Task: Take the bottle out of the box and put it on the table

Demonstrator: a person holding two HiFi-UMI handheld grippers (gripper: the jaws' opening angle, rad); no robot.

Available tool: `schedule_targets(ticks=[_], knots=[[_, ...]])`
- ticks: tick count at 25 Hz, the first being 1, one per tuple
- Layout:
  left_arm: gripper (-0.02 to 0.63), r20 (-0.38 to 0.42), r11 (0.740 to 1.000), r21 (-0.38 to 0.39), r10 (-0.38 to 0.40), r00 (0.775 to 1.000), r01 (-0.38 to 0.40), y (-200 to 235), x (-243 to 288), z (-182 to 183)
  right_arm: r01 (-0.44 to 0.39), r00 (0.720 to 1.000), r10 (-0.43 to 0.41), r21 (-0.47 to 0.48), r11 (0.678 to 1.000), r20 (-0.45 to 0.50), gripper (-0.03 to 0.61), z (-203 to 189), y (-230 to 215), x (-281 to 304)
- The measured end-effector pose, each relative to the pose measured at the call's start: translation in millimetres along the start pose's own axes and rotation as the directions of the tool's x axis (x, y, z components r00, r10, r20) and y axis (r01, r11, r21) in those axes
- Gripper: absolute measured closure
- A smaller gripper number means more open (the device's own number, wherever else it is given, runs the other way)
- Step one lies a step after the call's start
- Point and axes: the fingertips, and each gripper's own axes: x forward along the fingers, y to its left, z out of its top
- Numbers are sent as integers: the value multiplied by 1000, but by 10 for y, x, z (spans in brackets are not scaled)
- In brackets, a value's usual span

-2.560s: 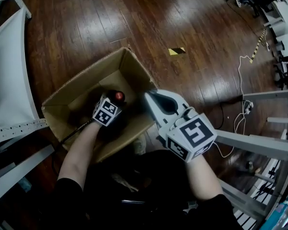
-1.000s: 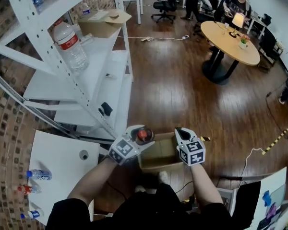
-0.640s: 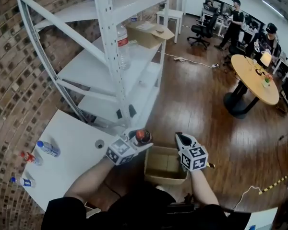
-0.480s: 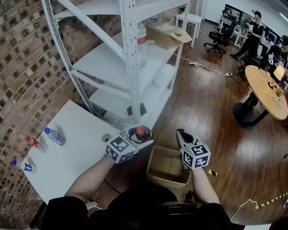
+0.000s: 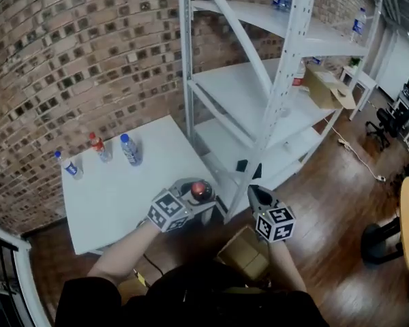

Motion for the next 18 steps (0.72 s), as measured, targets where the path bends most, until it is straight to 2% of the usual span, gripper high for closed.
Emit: schedule_targets(ticks=[2,4,7,10,12,14,16,18], knots=[[296,-8,994,-27,104,995,-104,147,-303,-75,-98,995,98,-16,995,-11,575,28,269,269],[296,-23,976,-50,211,977,-212,246,-655,-162,-203,979,202,-34,979,-26,575,45,587,529],[296,-61,931,-73,354,933,-357,311,-1226,-317,-341,940,339,-49,939,-46,575,34,1140,823],[296,-95,872,-101,470,877,-479,338,-1801,-559,-443,895,438,-62,894,-84,575,-101,1736,987],[296,-106,832,-135,528,843,-538,380,-2123,-733,-493,868,483,-85,866,-120,575,-211,2067,1060],[296,-113,802,-157,565,817,-576,445,-2365,-876,-522,850,506,-108,846,-145,575,-275,2290,1125],[296,-127,787,-155,584,802,-598,547,-2549,-997,-528,847,509,-120,841,-155,575,-266,2430,1234],[296,-145,786,-140,585,798,-602,661,-2688,-1101,-518,852,500,-111,848,-157,575,-218,2544,1380]])
